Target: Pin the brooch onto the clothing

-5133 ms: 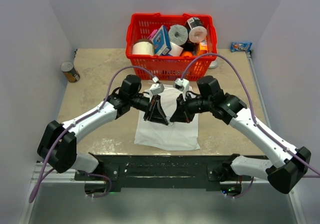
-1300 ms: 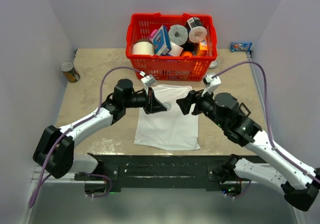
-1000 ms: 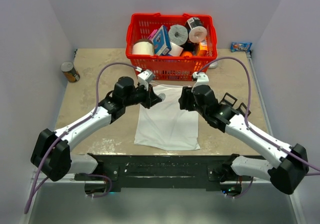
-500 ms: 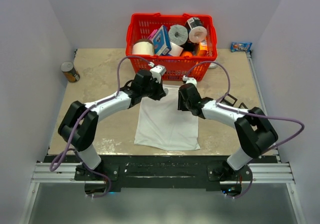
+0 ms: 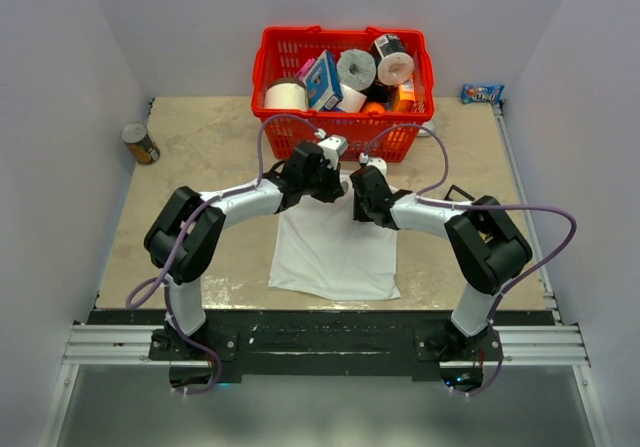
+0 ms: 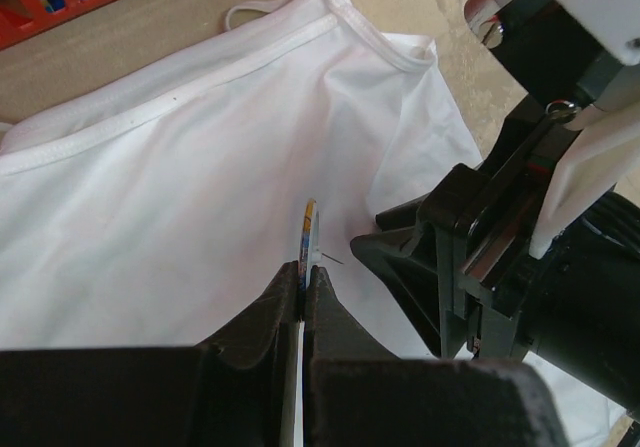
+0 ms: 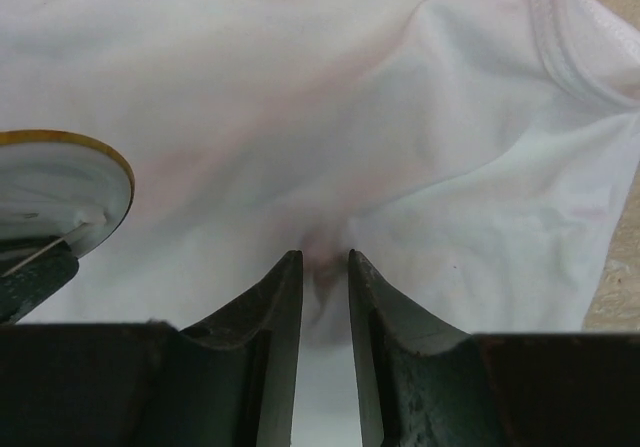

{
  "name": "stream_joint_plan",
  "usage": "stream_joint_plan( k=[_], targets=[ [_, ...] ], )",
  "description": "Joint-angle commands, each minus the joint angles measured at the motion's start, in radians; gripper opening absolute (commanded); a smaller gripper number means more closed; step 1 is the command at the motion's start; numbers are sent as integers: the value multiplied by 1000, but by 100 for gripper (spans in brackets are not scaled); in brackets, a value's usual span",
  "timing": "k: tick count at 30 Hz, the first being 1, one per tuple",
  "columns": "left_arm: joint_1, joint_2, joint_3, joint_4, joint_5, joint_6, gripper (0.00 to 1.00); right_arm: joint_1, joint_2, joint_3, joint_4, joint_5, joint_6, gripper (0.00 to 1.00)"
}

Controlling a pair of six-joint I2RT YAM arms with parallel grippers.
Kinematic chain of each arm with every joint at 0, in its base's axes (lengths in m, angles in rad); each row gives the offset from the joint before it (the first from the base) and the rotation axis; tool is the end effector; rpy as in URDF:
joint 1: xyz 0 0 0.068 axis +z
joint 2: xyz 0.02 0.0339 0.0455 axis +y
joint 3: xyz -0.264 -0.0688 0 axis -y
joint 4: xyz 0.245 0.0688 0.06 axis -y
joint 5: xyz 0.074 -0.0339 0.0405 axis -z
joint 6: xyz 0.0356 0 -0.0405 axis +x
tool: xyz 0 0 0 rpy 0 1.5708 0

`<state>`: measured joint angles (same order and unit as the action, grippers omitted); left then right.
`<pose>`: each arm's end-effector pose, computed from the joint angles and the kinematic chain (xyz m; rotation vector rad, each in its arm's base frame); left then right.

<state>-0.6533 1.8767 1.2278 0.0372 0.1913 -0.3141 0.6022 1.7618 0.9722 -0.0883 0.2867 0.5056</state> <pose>0.3295 -0.2608 0.2024 0.4945 2.2172 -0.7414 0.2977 0.1924 0.1578 0.0091 2.4071 0.1614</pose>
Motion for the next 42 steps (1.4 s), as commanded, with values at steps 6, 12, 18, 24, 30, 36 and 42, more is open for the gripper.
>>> stream_joint_plan(
  k=[6,12,18,24,30,36,42],
  targets=[
    [-22,10,-34,93,-18,-6,0,-1,16,17,18,74,33,19],
    [-49,56,-19,73,-49,3,0,-1,-16,-23,47,71,53,0],
    [-65,102,1,78,-47,-5,0,-2,-59,-66,82,55,80,0],
    [-68,145,19,67,-44,-5,0,-2,-113,-98,111,52,111,0],
    [-80,157,24,64,-61,9,0,-2,-176,-148,196,20,136,0],
    [-92,177,36,50,-64,21,0,-2,-186,-171,243,-14,125,0],
    [-100,194,48,32,-76,36,0,-1,-190,-194,308,-53,125,0]
  ],
)
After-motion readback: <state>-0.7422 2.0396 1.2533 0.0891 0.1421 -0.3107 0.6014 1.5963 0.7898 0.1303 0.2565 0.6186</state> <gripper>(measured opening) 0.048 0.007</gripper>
